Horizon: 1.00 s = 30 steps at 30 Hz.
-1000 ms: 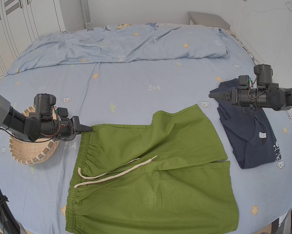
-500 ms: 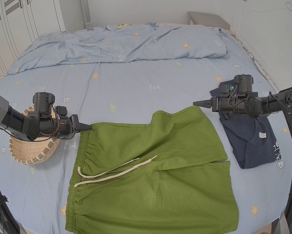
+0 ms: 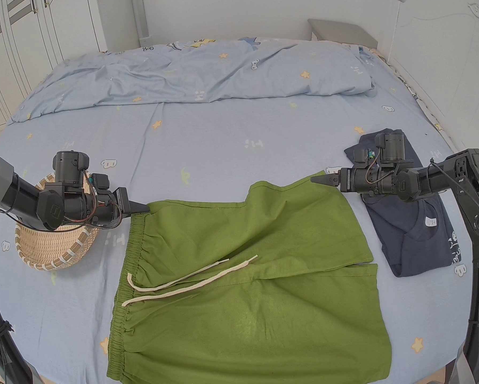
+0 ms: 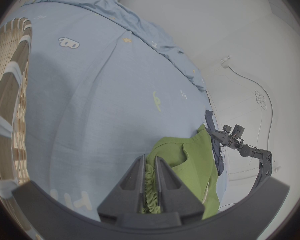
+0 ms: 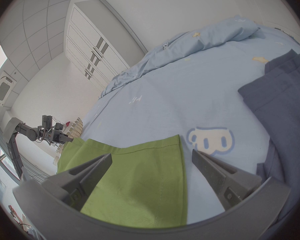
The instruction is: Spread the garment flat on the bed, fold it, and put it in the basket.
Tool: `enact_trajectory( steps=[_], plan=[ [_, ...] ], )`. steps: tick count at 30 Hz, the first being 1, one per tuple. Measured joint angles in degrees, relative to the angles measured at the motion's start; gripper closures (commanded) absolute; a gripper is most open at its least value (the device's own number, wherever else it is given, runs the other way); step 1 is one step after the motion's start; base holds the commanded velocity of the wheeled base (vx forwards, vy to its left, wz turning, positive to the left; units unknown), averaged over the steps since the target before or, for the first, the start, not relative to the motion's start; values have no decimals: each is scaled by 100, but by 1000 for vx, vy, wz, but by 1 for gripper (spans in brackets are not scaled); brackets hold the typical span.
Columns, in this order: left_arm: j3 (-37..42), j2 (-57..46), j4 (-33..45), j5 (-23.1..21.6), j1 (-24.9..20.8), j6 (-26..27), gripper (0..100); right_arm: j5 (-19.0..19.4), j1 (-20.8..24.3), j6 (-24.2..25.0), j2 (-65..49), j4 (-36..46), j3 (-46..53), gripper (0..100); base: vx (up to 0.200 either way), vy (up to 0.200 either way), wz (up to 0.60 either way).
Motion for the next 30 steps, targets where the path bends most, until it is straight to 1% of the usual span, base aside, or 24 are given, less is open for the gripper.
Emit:
enact_trajectory(
  steps=[9, 10, 21, 30],
  plan=[
    [11, 1, -4, -7, -6, 0, 100, 54, 35, 9, 82, -9, 0, 0, 0, 0, 0],
    [11, 1, -4, -7, -6, 0, 100, 54, 44, 6, 84, -9, 2, 100, 0, 0, 0],
    [11, 15, -4, -11, -6, 6, 100, 57, 27, 123, 145, 38, -80, 100, 0, 0, 0],
    [-30, 12, -30, -2, 48, 6, 100, 21, -174, 373, 149, 49, -217, 100, 0, 0, 0]
  ],
)
